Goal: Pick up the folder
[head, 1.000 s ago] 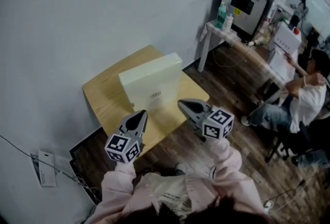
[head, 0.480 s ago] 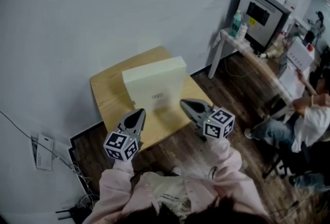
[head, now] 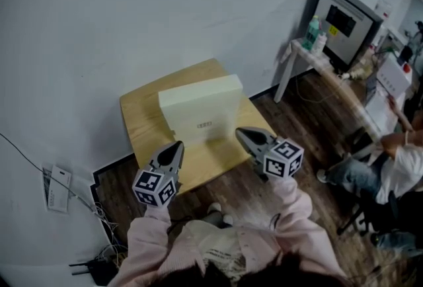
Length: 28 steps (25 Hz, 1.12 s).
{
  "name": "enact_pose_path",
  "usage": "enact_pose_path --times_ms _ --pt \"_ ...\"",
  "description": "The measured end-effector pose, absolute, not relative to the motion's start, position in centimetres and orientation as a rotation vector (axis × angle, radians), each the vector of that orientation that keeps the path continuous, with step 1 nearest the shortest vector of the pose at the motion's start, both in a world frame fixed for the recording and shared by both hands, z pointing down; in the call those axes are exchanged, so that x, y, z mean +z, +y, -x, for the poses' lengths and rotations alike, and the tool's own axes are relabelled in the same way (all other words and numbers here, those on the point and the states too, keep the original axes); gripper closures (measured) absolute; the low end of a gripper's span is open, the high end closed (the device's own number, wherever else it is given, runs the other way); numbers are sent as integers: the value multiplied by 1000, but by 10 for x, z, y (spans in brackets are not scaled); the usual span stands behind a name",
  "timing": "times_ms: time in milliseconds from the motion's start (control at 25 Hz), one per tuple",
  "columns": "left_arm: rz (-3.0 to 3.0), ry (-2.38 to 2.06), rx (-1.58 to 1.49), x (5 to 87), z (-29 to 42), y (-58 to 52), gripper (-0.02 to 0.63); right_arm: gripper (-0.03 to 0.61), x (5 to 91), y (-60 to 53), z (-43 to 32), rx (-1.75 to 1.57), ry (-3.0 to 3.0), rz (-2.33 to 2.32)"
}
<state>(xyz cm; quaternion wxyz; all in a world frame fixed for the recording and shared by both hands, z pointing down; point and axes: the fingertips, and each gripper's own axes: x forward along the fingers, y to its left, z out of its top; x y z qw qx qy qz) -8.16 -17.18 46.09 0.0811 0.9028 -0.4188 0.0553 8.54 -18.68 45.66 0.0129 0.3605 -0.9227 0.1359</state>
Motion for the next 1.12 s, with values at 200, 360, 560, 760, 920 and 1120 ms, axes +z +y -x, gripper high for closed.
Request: enact_pose_path --times_ms 200,360,560,760,920,1120 --pt "-2658 -1277 191 471 85 -185 618 583 468 -201 -92 414 -2829 -1130" --pt "-2652 -1291 218 475 85 -193 618 582 472 -214 -100 414 -2806 -1155" --pt "-2609 -1326 223 483 98 -202 615 581 481 -228 -103 400 -2777 -1165" --pt "-2592 -1341 226 488 105 -210 607 578 484 -240 -107 394 -2757 -1176" --pt "-2598 -1333 262 495 111 -214 595 572 487 -247 -107 379 -2745 -1170" --pt "-2593 -1342 278 502 120 -222 556 527 496 -257 -112 352 -2702 -1181"
